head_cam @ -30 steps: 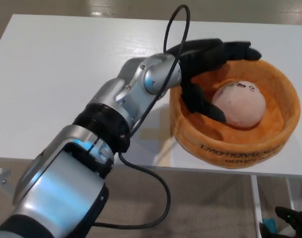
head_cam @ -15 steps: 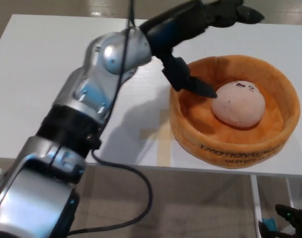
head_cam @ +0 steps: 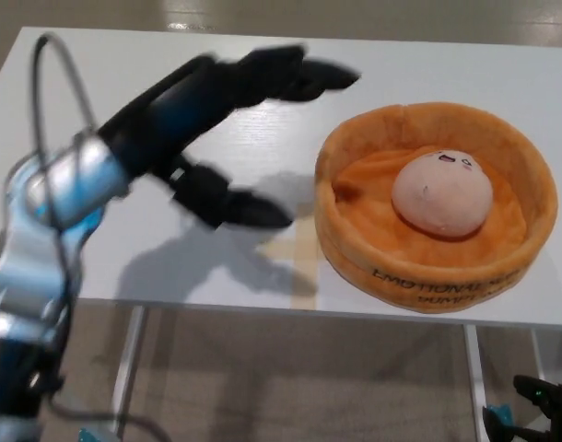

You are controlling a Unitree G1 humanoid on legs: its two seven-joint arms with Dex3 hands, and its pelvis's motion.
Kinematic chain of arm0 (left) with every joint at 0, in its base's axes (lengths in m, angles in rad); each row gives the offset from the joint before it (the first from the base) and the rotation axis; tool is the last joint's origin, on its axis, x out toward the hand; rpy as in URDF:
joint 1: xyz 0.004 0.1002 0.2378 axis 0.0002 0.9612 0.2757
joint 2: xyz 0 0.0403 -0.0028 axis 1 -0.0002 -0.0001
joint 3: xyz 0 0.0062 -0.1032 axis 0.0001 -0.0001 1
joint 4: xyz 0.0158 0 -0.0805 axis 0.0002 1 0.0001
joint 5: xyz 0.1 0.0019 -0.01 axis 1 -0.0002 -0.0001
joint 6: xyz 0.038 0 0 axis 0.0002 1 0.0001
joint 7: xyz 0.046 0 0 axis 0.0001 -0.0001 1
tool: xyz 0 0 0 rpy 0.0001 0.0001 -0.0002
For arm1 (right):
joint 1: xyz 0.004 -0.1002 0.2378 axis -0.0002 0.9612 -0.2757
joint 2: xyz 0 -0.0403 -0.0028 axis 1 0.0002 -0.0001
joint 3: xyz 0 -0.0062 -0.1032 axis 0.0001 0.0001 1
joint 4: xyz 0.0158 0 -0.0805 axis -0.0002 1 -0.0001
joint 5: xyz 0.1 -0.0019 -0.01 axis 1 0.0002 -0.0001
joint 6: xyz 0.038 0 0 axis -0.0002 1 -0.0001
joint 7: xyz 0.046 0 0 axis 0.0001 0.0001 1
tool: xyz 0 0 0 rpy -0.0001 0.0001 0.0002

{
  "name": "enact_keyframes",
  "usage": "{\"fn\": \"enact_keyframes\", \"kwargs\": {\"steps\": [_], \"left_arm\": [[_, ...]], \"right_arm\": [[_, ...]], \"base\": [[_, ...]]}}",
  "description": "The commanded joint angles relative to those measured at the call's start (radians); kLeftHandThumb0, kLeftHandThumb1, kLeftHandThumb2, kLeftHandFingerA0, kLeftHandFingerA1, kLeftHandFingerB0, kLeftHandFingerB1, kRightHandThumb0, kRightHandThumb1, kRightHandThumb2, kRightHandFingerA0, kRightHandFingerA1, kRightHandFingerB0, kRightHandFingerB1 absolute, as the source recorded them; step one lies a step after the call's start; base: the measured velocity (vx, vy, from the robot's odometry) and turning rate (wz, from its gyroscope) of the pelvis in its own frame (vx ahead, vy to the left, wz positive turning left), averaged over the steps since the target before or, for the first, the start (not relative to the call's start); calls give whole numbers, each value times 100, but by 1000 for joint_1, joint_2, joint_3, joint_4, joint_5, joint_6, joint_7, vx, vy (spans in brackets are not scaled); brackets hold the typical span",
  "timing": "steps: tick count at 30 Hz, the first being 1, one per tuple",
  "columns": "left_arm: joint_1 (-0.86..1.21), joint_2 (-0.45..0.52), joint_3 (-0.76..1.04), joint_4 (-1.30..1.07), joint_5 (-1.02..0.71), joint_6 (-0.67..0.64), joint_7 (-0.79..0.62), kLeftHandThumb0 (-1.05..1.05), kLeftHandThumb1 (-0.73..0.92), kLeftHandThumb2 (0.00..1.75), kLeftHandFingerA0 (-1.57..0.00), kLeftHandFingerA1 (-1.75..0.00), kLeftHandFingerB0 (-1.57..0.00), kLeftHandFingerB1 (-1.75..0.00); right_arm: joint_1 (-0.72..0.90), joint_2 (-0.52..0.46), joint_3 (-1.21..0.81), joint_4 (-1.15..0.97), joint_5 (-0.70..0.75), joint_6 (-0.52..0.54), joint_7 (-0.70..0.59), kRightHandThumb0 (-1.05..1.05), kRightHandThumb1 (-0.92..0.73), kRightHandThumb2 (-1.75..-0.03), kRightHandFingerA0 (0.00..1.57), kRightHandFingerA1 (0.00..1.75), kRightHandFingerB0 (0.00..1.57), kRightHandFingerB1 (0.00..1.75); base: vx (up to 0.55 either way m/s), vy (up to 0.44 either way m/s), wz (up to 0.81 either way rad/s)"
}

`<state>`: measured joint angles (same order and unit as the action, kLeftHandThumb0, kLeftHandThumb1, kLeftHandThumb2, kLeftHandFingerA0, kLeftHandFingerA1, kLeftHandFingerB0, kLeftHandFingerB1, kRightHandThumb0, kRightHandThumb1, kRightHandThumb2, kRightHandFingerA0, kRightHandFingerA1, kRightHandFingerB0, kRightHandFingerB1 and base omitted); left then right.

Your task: Use the left hand to pick up the pink round toy on the left and place it inside the orange plate on the desk.

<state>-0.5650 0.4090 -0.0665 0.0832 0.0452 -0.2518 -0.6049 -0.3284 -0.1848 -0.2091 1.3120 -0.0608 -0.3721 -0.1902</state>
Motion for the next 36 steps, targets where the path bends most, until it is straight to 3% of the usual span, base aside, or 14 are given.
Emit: {"fn": "enact_keyframes", "kwargs": {"steps": [1, 4, 5, 6, 10, 12, 13, 17, 22, 25, 27, 29, 30, 36], "left_arm": [[645, 178, 180, -544, -603, 74, -319, -53, 51, 55, -38, -38, -36, -33], [751, 168, 178, -533, -619, 76, -337, -54, 53, 56, -35, -36, -38, -33], [782, 164, 172, -523, -625, 70, -349, -54, 55, 57, -34, -36, -35, -32], [808, 161, 165, -515, -625, 65, -358, -55, 56, 58, -34, -35, -35, -32], [893, 156, 122, -495, -591, 58, -363, -61, 57, 58, -34, -36, -34, -32], [914, 149, 98, -473, -559, 38, -361, -61, 45, 84, -30, -51, -23, -44], [921, 144, 81, -455, -529, 26, -353, -62, 45, 84, -35, -52, -23, -43], [922, 116, 33, -367, -467, 29, -341, -59, 44, 83, -36, -54, -22, -43], [854, 64, -6, -135, -327, 35, -256, -56, 44, 87, -39, -56, -20, -44], [791, 36, -14, 29, -283, -9, -237, -63, 59, 59, -40, -41, -31, -33], [730, 2, -6, 209, -232, -64, -174, -62, 57, 59, -48, -42, -36, -35], [639, -35, 9, 451, -173, -96, -51, -61, 59, 58, -52, -42, -38, -34], [614, -42, 12, 512, -162, -103, -22, -60, 56, 59, -52, -42, -38, -35], [476, -66, 20, 833, -116, -104, 164, -59, 57, 58, -56, -41, -45, -36]], "right_arm": [[14, -10, -15, 10, 20, 11, 23, -39, -33, -97, 52, 85, 24, 68], [16, -13, -9, 9, 13, 12, 21, -39, -34, -97, 46, 81, 23, 67], [15, -13, -8, 9, 12, 13, 18, -39, -46, -80, 39, 109, 16, 85], [14, -12, -8, 10, 12, 15, 16, -37, -34, -97, 48, 82, 24, 66], [11, -9, -10, 10, 13, 15, 14, -39, -33, -97, 49, 83, 23, 67], [8, -8, -8, 10, 11, 18, 8, -40, -44, -81, 40, 113, 16, 86], [6, -7, -9, 10, 13, 22, 11, -39, -34, -97, 46, 81, 22, 66], [8, -5, -14, 10, 18, 19, 19, -38, -34, -97, 50, 83, 24, 67], [12, -7, -12, 10, 14, 13, 25, -41, -34, -97, 49, 83, 24, 68], [14, -9, -12, 10, 12, 13, 25, -41, -34, -97, 47, 82, 24, 67], [13, -9, -17, 9, 16, 16, 28, -44, -45, -81, 39, 108, 16, 88], [13, -9, -14, 10, 13, 16, 27, -40, -33, -97, 50, 83, 25, 68], [13, -9, -15, 10, 14, 18, 28, -39, -47, -78, 40, 106, 19, 83], [22, -6, -5, 10, 2, 11, 15, -40, -44, -80, 44, 112, 19, 86]], "base": [[0, 0, 0], [0, 0, 0], [0, 0, 0], [0, 0, 0], [0, 0, 0], [0, 0, 0], [0, 0, 0], [0, 0, 0], [0, 0, 0], [0, 0, 0], [0, 0, 0], [0, 0, 0], [0, 0, 0], [0, 0, 0]]}}
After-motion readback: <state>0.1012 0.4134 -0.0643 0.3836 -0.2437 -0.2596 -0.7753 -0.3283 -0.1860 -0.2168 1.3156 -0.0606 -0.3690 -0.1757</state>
